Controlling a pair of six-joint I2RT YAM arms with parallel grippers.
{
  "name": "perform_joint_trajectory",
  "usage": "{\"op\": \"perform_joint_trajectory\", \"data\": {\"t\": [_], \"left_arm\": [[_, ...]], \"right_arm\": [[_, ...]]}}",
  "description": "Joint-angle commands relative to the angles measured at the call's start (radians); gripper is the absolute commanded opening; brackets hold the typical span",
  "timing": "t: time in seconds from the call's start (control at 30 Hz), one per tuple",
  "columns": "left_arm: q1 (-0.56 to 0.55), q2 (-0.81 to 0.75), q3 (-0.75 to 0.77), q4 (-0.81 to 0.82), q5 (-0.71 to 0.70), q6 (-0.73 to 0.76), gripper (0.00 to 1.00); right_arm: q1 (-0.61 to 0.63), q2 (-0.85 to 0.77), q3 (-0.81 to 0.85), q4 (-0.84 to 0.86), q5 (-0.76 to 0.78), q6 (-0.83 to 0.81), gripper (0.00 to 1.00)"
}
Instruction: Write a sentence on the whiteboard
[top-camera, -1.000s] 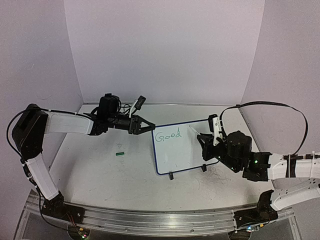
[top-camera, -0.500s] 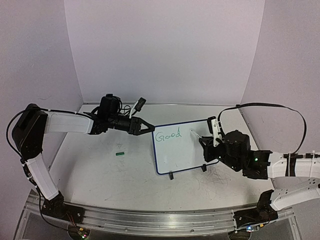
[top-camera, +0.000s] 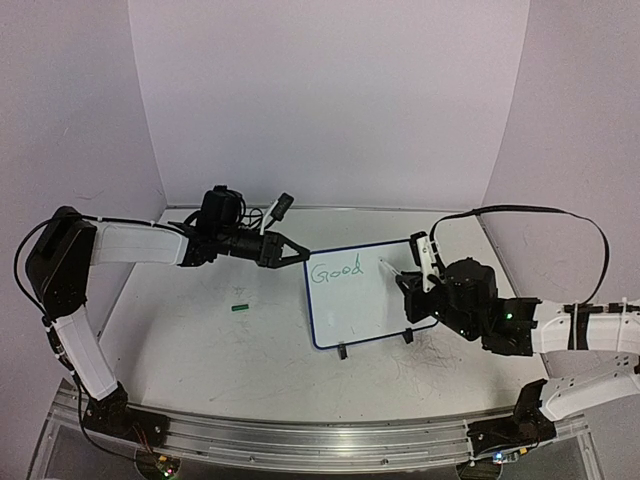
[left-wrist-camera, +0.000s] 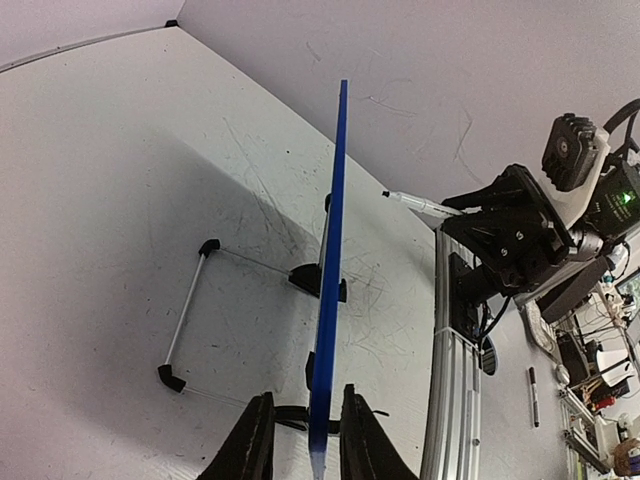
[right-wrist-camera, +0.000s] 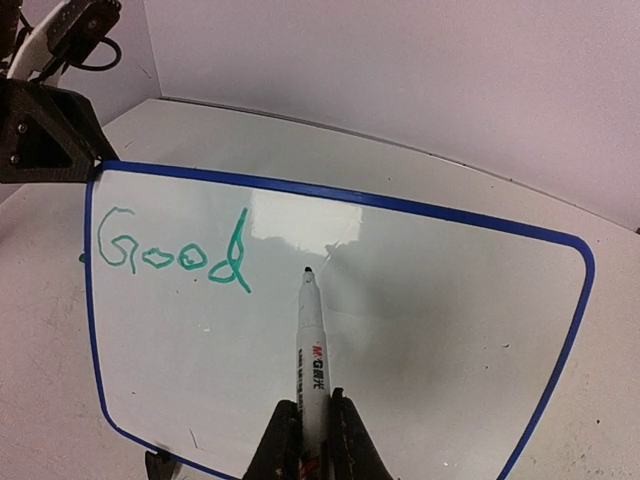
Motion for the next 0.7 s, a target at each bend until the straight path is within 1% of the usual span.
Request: {"op": "perform_joint_trajectory", "data": {"t": [0.0,0.37,0.67], "left_arm": [[-0.004,-0.004,0.035,0.008,0.004,0.035,0.21],[-0.006,0.009,0.031,0.008,-0.005,0.048,0.11],[-0.015,0.003,0.025,0.009,-0.016,0.057,0.05]], "right_arm": [[0.000,-0.032,0.032,0.008,0.015,-0.008,0.00],[-0.001,-0.072,0.013,-0.027,0.012,0.027,0.00],[-0.001,-0.040,0.011,-0.009,0.012,0.023,0.00]]}}
